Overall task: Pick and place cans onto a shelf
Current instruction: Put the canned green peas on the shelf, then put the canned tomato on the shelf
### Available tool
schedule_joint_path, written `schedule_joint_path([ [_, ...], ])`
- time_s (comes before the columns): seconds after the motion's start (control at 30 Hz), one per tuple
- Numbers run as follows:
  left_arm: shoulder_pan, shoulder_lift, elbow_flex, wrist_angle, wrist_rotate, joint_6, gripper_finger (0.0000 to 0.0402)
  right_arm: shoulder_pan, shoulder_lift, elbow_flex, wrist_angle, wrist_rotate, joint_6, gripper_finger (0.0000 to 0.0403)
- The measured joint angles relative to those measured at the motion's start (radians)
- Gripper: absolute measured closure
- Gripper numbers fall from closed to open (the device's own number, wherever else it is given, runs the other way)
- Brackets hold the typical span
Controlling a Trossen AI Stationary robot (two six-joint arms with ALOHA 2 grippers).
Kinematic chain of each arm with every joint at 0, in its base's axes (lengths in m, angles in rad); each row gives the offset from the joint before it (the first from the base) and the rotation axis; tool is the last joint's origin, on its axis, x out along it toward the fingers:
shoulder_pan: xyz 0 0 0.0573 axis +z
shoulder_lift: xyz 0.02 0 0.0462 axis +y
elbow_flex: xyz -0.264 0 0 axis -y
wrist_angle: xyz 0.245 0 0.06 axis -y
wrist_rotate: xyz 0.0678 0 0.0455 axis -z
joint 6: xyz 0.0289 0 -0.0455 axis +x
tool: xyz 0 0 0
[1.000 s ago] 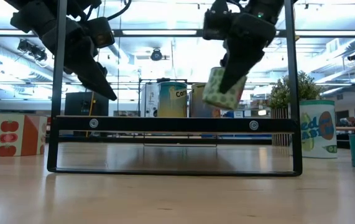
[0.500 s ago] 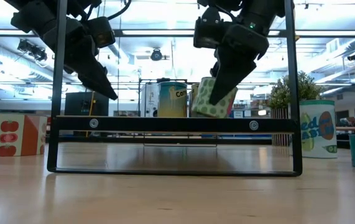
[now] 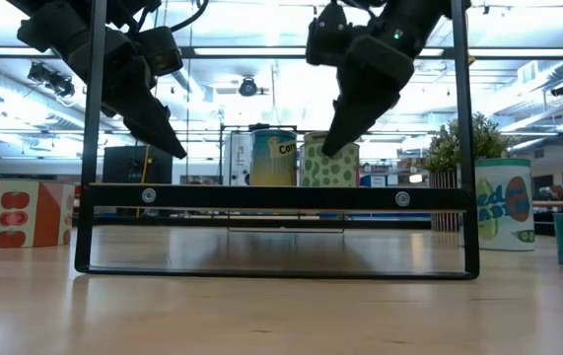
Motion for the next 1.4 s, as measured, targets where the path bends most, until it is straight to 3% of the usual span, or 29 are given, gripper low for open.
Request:
schedule_joint_path([
  [0.33, 0.0, 0.0, 0.0, 0.0, 0.0, -0.006, 0.0002, 0.033, -0.005, 0.0, -0.052, 0.205, 0.134, 0.0021],
  [0.9, -0.001, 0.0, 0.0, 0.0, 0.0, -0.012, 0.0002, 0.034, -0.004, 0.0, -0.06, 0.355, 0.175, 0.0021],
  [1.07, -0.001, 0.0, 0.0, 0.0, 0.0, -0.006, 0.0002, 0.033, -0.004, 0.0, -0.054, 0.354, 0.145, 0.0021],
  [1.23, -0.004, 0.0, 0.0, 0.0, 0.051, 0.012, 0.0002, 0.041, -0.022, 0.0, -0.012, 0.266, 0.104, 0.0021],
  [1.4, -0.058, 0.0, 0.0, -0.004, 0.075, 0.011, 0.0002, 0.07, -0.097, 0.0, -0.048, 0.285, 0.096, 0.0021],
])
